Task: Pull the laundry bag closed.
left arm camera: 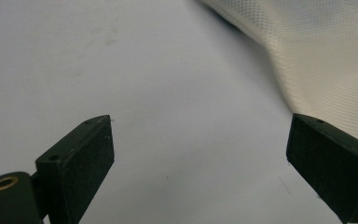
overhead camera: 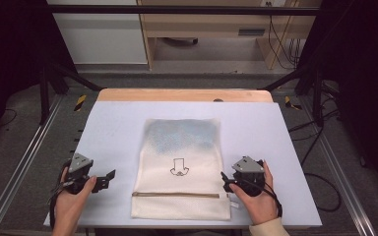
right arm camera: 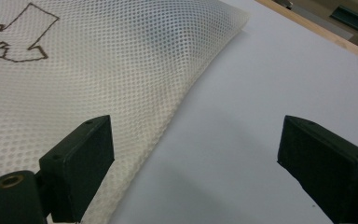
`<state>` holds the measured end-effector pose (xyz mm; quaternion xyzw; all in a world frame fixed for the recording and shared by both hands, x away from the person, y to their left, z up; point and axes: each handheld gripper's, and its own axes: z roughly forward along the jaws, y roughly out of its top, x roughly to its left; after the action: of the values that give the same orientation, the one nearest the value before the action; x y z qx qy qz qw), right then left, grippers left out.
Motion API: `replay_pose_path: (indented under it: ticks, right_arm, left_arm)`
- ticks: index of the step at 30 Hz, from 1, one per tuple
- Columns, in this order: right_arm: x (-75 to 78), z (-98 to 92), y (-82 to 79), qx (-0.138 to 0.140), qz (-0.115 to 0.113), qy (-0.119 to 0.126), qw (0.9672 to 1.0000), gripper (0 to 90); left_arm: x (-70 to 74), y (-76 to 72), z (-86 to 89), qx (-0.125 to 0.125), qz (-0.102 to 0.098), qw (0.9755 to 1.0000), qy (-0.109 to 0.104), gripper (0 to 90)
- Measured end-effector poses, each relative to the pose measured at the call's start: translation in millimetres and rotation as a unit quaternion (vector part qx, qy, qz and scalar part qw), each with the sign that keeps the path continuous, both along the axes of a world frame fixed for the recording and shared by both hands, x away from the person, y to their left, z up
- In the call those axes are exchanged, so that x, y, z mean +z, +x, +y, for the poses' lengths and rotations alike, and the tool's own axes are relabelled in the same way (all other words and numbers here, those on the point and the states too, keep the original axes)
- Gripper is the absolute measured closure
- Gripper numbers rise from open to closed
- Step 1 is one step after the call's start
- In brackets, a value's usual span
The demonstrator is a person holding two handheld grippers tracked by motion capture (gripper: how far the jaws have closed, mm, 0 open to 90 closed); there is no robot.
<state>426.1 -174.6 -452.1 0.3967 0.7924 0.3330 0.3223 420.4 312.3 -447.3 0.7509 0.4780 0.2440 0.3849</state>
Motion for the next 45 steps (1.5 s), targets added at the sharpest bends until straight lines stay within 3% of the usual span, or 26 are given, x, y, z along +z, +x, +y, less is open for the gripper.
replay_pose_path:
  ticks: [4,7,8,11,14,16,19,23,24,26,28,32,33,35,38,40,41,42,43,44,45]
  right_arm:
    - [-0.4,8.3,-3.0,0.017,0.009,-0.01,0.9998,12.3]
    - [-0.7,14.0,-4.6,0.03,0.022,-0.016,0.9992,14.2]
    - [-0.3,15.8,-5.1,0.033,0.024,-0.015,0.9991,14.1]
    - [1.4,22.3,-7.2,0.042,0.029,-0.016,0.9986,13.1]
    - [1.6,25.8,-8.5,0.048,0.029,-0.021,0.9982,13.3]
    - [2.6,31.1,-9.3,0.062,0.049,-0.032,0.9963,14.1]
    - [3.7,34.8,-10.1,0.069,0.053,-0.039,0.9954,14.8]
    - [8.3,45.0,-11.8,0.089,0.078,-0.048,0.9918,14.6]
    - [11.8,53.1,-12.7,0.104,0.089,-0.053,0.9892,14.5]
    - [13.9,58.9,-13.1,0.111,0.092,-0.055,0.988,14.5]
    - [16.5,69.0,-13.2,0.129,0.108,-0.055,0.9842,16.3]
    - [22.5,89.4,-13.8,0.162,0.108,-0.073,0.9783,17.2]
    - [22.5,89.4,-13.8,0.162,0.108,-0.073,0.9783,17.2]
    - [27.6,105.1,-12.9,0.186,0.108,-0.088,0.9727,19.4]
    - [30.3,113.6,-11.5,0.195,0.109,-0.092,0.9703,21.9]
    - [33.8,125.9,-8.8,0.205,0.111,-0.105,0.9667,23.8]
    - [33.8,125.9,-8.8,0.205,0.111,-0.105,0.9667,23.8]
    - [36.9,133.2,-6.9,0.217,0.116,-0.109,0.963,24.2]
    - [36.9,133.2,-6.9,0.217,0.116,-0.109,0.963,24.2]
    - [40.1,140.1,-5.5,0.226,0.116,-0.118,0.9599,26.0]
    - [41.3,143.8,-5.3,0.226,0.117,-0.121,0.9596,26.7]
  left_arm:
    - [0.3,-22.4,0.2,-0.026,0.022,0.9993,0.016,7.5]
    - [1.2,-22.4,0.0,-0.025,0.019,0.9992,0.023,7.6]
    - [-0.1,-18.6,-1.2,-0.02,0.015,0.999,0.037,7.6]
    - [-3.1,-11.1,-0.9,-0.019,0.017,0.9983,0.053,7.5]
    - [-3.2,-9.6,-0.5,-0.014,0.011,0.9983,0.055,7.4]
    - [-1.9,-11.1,1.2,-0.011,0.011,0.999,0.043,7.4]
    - [-0.9,-11.8,2.4,-0.012,0.014,0.999,0.04,7.4]
    - [-1.8,-11.3,3.3,-0.012,0.023,0.9989,0.039,7.6]
    - [-2.7,-10.8,3.8,-0.011,0.028,0.9986,0.043,7.6]
    - [-2.5,-11.0,4.1,-0.011,0.029,0.9987,0.042,7.6]
    - [-2.3,-11.2,5.2,-0.006,0.026,0.9989,0.038,7.6]
    - [-2.8,-11.3,6.6,-0.004,0.028,0.999,0.034,7.6]
    - [-2.8,-11.3,6.6,-0.004,0.028,0.999,0.034,7.7]
    - [-2.2,-11.4,6.5,-0.006,0.026,0.999,0.035,7.7]
    - [-1.8,-11.5,6.6,-0.005,0.025,0.999,0.036,7.7]
    - [-1.8,-11.4,7.0,-0.005,0.027,0.9991,0.034,7.7]
    - [-1.8,-11.4,7.0,-0.005,0.027,0.9991,0.034,7.7]
    - [-1.7,-11.3,7.0,-0.003,0.025,0.9992,0.031,7.9]
    - [-1.7,-11.3,7.0,-0.003,0.025,0.9992,0.031,8.5]
    - [-1.7,-11.4,7.1,-0.003,0.026,0.9992,0.031,8.6]
    - [-1.8,-11.1,7.2,-0.004,0.026,0.9992,0.031,8.6]
